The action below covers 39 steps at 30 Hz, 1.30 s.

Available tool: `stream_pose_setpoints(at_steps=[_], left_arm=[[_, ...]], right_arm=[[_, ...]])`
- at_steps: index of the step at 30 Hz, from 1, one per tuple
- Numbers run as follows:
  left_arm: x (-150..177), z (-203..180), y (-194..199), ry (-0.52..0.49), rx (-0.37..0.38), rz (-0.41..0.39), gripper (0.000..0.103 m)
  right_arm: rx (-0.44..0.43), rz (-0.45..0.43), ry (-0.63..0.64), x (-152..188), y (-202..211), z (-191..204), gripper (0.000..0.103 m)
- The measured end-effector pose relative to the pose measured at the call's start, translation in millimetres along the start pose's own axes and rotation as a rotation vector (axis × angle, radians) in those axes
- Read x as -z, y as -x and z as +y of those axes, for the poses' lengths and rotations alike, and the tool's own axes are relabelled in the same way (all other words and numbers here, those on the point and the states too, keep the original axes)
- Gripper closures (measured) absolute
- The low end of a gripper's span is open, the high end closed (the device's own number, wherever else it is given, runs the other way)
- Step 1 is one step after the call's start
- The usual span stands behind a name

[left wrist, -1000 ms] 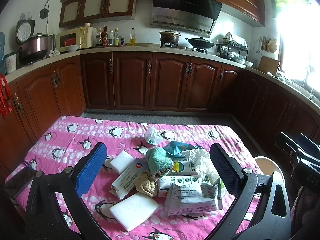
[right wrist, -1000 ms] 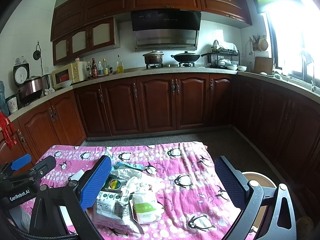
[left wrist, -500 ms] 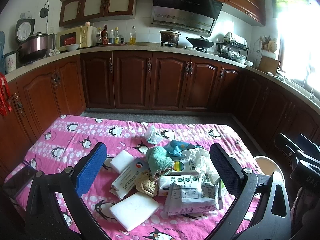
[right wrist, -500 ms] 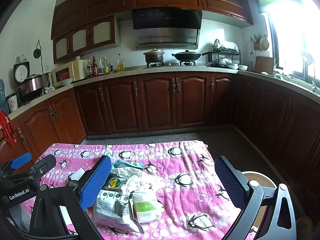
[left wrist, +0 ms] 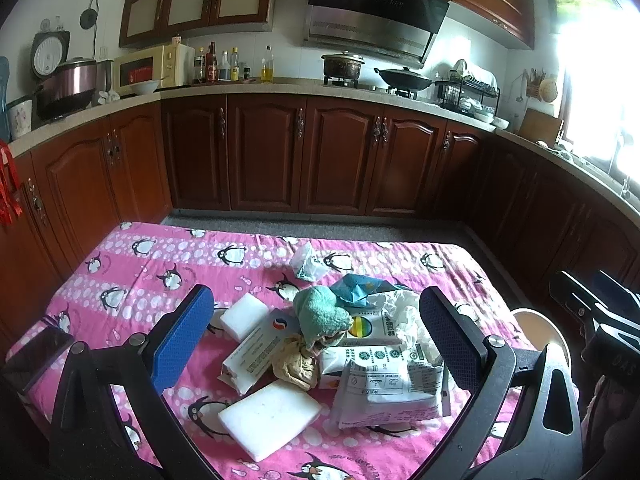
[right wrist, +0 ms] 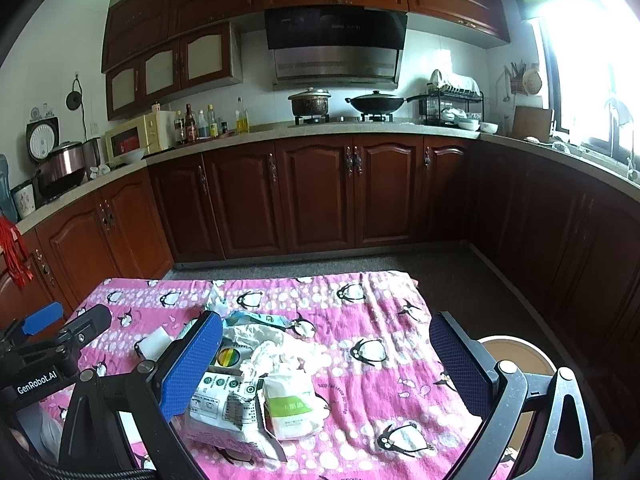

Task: Collect trash
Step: 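Grasp the white sponge with the left tool while the right tool grasps a printed paper packet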

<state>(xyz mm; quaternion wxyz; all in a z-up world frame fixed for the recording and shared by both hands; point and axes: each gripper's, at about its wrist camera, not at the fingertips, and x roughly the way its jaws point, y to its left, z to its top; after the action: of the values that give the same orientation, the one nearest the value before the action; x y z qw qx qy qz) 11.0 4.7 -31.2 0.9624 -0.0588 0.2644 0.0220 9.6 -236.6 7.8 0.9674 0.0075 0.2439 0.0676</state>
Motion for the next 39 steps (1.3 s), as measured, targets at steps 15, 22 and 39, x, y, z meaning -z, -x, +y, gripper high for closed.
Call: stream_pose_setpoints(at_steps=[15, 22, 39], left_arm=[[2.1, 17.3, -13.7, 0.002, 0.026, 0.072, 0.001], [9.3, 51.2, -22.7, -0.004, 0.050, 0.164, 0.001], [68.9, 61.8, -70.1, -0.120, 0.148, 0.449, 0.001]], right_arm=[[-0.023, 0.083, -0.002, 9.0, -20.2, -9.6, 0.001], [-0.076, 0.212, -0.019, 26.7, -47.6, -20.6, 0.001], [-0.384, 0.460, 0.062, 74.2, -92.5, 29.3, 0.015]])
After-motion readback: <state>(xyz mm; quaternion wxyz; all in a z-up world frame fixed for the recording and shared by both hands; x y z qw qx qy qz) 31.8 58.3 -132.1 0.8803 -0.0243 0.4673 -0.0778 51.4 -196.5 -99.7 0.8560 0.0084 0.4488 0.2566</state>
